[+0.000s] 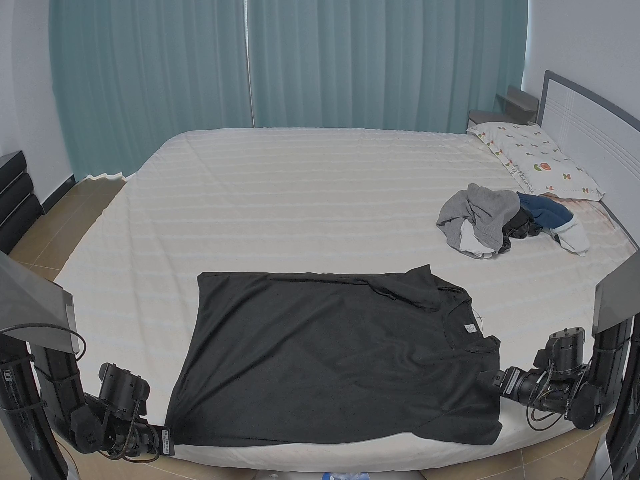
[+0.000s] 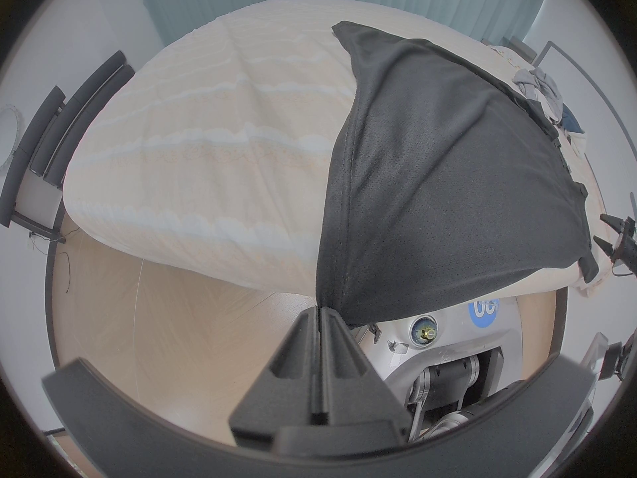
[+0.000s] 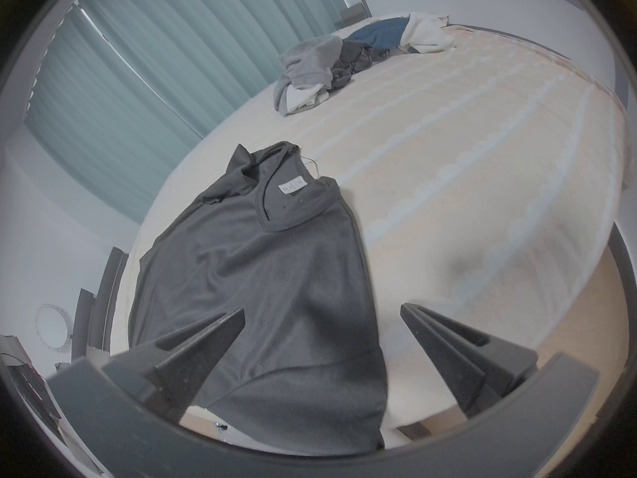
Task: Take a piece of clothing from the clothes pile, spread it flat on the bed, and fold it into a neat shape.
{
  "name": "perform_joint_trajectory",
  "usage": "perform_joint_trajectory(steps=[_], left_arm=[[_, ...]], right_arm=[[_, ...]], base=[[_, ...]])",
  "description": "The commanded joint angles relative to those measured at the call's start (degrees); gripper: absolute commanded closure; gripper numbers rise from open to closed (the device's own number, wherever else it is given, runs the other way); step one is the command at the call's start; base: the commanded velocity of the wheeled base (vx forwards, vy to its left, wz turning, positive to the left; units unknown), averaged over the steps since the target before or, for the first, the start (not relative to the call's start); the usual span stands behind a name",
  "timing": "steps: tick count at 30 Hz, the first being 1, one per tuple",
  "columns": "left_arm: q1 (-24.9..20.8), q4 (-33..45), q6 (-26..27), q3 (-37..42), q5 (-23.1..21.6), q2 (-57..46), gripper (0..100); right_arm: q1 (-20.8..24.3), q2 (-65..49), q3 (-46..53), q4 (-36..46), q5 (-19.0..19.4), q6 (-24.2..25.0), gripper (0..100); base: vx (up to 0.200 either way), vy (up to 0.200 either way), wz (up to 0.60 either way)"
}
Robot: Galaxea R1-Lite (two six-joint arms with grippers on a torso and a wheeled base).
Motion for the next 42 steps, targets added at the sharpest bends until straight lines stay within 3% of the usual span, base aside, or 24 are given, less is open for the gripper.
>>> perform_joint_trajectory(steps=[1,2,10,31,42], left_arm=[[-0.09,-0.09,-0.03,0.92,-0.08,0.18,100],[0.00,-0.18,0.06,0.92,-0.08,0.18,100],[0.00,-0.09,0.06,0.92,0.01,0.09,100],[0.35,5.00,2.87,0.92,0.10,-2.72,100],[0.26,7.11,3.40,0.92,0.01,-2.99,100]], right_arm=[[0.47,9.26,1.01,-4.76,-0.36,0.56,0],[0.47,9.52,1.01,-4.59,-0.45,0.56,100],[0.30,7.59,1.01,-0.19,-4.76,-1.20,100],[-1.37,-9.82,1.01,26.17,-6.43,-10.08,100],[-1.28,-7.53,0.31,26.17,-7.13,-10.08,100]], base=[[0.000,0.000,0.00],[0.000,0.000,0.00],[0.000,0.000,0.00],[0.000,0.000,0.00],[0.000,0.000,0.00]])
